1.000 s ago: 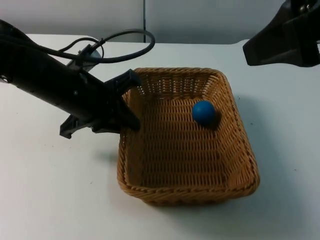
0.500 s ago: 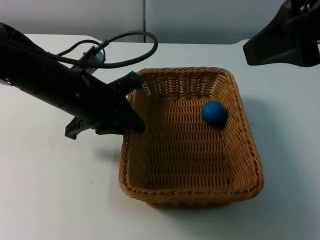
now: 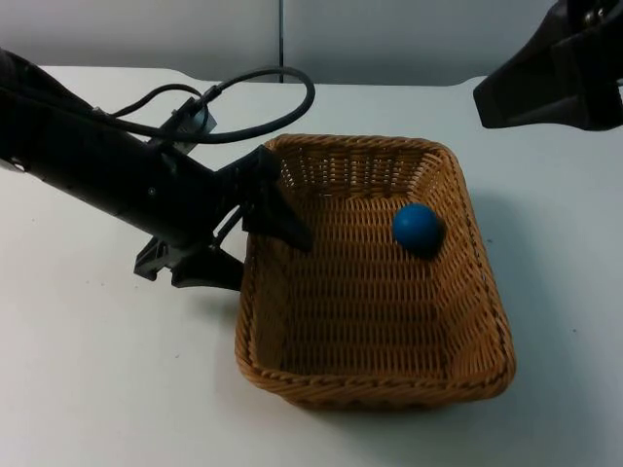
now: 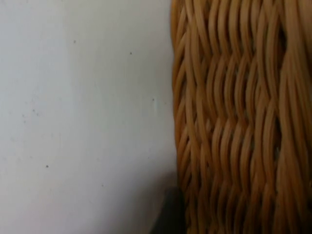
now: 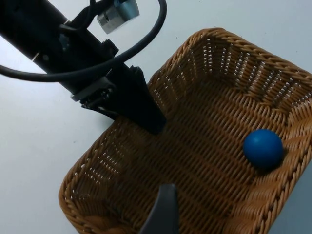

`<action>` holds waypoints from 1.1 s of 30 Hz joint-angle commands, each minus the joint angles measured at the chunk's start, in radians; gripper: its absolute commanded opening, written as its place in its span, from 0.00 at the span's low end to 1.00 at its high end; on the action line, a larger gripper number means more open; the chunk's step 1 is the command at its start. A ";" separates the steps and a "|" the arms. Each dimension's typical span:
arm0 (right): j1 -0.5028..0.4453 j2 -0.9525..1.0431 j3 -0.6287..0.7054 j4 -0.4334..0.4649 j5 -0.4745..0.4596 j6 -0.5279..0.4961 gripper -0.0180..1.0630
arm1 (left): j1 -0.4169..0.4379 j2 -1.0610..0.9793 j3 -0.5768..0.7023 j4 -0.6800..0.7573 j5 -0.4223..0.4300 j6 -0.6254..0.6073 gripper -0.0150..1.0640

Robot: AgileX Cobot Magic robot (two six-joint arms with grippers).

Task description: Pick up the basket with the left hand and place the ball into the basket with the right hand.

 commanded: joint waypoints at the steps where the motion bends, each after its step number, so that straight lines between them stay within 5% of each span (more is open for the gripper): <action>1: 0.005 -0.007 0.003 0.000 -0.003 0.002 0.72 | -0.004 -0.001 0.001 0.001 0.016 0.006 0.68; 15: 0.005 -0.007 0.003 -0.002 -0.001 0.002 0.72 | 0.039 -0.078 0.001 0.088 -0.045 0.013 0.68; 33: 0.005 -0.007 0.003 -0.018 -0.001 0.000 0.72 | 0.104 -0.452 0.012 0.591 -0.014 -0.336 0.68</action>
